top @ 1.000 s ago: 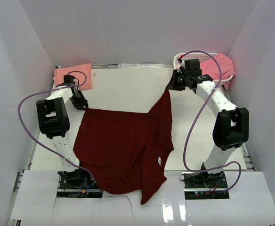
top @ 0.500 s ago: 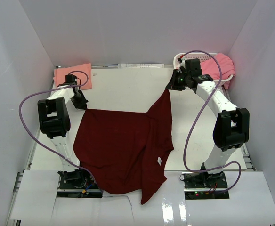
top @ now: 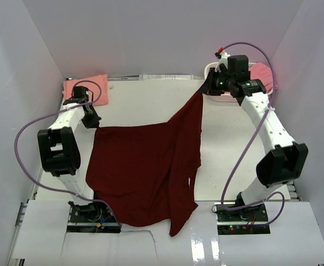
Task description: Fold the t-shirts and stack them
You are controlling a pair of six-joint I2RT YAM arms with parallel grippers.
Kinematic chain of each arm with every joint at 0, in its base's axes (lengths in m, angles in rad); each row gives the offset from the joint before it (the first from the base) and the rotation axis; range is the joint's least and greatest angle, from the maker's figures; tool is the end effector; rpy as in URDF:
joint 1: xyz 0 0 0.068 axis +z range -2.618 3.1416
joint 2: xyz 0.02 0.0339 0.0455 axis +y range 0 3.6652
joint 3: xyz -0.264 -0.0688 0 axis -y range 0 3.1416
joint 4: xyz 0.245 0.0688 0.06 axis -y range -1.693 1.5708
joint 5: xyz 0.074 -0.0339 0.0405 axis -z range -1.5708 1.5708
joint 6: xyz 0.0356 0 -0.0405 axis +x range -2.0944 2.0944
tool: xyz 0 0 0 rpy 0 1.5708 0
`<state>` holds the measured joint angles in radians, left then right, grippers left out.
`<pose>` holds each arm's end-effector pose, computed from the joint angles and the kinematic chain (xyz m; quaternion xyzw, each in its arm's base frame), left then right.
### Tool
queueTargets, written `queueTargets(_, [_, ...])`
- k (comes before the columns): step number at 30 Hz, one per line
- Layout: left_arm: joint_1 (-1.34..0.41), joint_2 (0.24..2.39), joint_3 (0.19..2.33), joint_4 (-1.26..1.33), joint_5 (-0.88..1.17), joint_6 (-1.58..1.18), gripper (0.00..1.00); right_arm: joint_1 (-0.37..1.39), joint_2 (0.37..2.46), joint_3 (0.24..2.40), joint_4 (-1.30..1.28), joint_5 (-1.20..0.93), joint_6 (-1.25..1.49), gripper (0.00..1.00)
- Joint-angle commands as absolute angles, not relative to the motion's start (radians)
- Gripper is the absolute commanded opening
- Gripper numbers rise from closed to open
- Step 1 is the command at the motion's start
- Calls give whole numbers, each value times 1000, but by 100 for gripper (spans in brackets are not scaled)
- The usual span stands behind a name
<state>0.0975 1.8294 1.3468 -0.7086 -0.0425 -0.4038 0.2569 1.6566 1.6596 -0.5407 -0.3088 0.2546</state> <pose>0.3711 0.0378 0.2064 -0.2474 0.9501 -0.0082 0.1896 0.3649 0.1070 0.3820 -0.0769 0.8591 0.2528 0.4383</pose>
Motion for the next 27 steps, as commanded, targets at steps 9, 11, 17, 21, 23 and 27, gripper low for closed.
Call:
queueTargets(9, [95,1172,1252,-594,-31,-522,0,268,1072,1579,-425,-284,144,8])
queueTargets(11, [95,1047,1239,-563,-58,-538,0,268,994,1565,-364,-262,138,8])
queueTargets(17, [95,752,1204,-474,-121,-566,0,268,729,1568,-250,-187,167,8])
queueTargets(21, [95,585,1167,-443,-166,-568,0,267,637,1623,-233,-128,166,8])
queueTargets(23, [95,539,1176,-434,-184,-554,0,267,571,1620,-169,-77,169,8])
queueTargets(27, [95,561,1302,-463,-241,-540,0,267,502,1650,-66,76,173,8])
